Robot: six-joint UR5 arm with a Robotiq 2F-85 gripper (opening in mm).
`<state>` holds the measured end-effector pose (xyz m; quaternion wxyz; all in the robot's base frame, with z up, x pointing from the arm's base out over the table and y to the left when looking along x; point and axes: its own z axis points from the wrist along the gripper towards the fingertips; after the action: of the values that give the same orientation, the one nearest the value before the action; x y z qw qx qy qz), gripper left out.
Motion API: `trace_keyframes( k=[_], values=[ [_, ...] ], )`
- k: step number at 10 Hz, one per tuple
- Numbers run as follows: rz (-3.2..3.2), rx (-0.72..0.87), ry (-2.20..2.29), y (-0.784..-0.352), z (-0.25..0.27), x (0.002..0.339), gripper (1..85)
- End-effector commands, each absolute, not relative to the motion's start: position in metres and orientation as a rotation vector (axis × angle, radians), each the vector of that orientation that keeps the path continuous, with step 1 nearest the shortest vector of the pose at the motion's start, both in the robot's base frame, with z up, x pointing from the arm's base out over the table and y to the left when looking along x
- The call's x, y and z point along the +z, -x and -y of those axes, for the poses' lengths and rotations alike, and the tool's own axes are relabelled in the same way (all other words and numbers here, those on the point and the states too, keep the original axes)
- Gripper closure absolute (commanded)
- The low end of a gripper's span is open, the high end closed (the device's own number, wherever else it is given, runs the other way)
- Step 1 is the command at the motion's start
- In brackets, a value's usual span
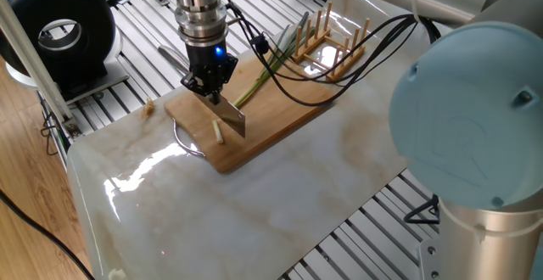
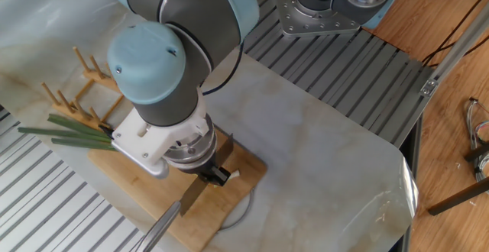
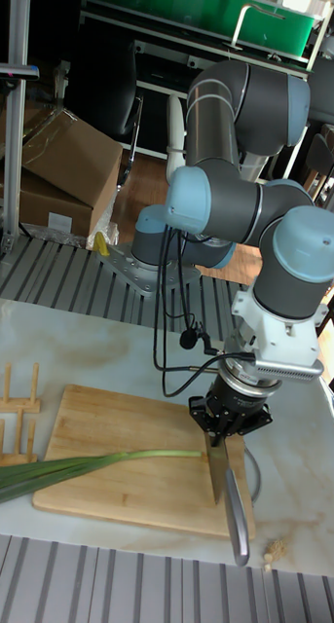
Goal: Chop the green garlic
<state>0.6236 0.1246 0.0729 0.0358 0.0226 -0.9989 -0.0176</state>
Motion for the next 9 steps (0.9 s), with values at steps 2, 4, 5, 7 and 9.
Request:
trace_keyframes(
  k=[2,4,5,7,9],
  values=[
    [3.072,-0.034,-0.053,-0.622,-0.125,0.076,84.3],
    [3.058,-0.045,-0.044,-0.615,-0.129,0.084,84.3],
    [3.056,-0.055,-0.042,-0.612,-0.131,0.088,84.3],
    [3.054,-0.087,-0.039,-0.608,-0.138,0.097,84.3],
    [3.048,-0.108,-0.026,-0.603,-0.142,0.102,84.3]
  ],
)
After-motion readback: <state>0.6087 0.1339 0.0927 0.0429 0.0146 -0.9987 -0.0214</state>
